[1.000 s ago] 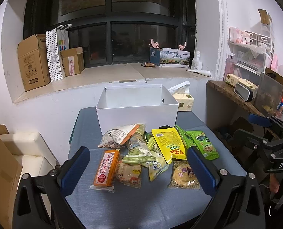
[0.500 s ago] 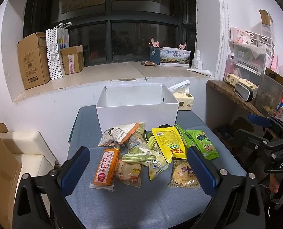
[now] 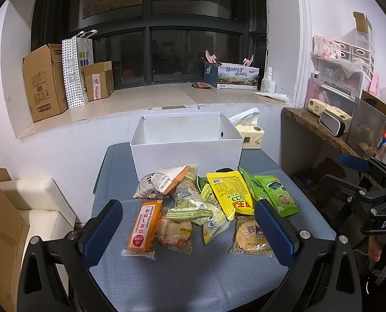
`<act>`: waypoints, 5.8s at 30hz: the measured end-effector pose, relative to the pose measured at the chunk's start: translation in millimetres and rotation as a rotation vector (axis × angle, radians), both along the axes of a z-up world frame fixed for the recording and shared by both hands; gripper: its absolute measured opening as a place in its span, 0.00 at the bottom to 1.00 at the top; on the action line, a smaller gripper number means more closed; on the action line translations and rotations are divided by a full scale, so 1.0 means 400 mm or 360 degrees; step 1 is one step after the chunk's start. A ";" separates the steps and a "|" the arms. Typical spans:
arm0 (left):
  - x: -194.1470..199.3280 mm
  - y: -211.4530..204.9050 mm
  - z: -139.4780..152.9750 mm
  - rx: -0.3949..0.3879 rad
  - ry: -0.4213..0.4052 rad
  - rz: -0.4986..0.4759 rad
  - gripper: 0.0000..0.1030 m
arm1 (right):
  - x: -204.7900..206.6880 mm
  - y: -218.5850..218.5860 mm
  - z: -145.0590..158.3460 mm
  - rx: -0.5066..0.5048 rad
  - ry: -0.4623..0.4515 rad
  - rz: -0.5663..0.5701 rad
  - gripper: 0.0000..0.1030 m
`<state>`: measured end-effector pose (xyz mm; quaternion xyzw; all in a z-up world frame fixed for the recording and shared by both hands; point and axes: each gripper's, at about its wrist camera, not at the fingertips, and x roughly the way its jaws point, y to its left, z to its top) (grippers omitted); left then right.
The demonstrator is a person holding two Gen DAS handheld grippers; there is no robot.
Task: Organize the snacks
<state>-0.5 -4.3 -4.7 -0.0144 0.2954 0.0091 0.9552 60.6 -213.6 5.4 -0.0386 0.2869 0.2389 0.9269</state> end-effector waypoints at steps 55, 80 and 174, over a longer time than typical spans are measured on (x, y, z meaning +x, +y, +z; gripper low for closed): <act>0.001 0.046 -0.058 -0.0011 -0.0040 -0.0017 1.00 | 0.440 -0.091 -0.412 -0.0346 0.0641 -0.0378 1.00; 0.361 0.146 -0.204 -0.0208 0.0381 0.0017 1.00 | 0.195 -0.152 -0.221 -0.0023 0.0384 -0.0266 0.68; 0.082 0.113 -0.167 -0.0333 0.0027 -0.0150 1.00 | 0.325 0.202 -0.327 -0.0109 0.0524 0.0141 1.00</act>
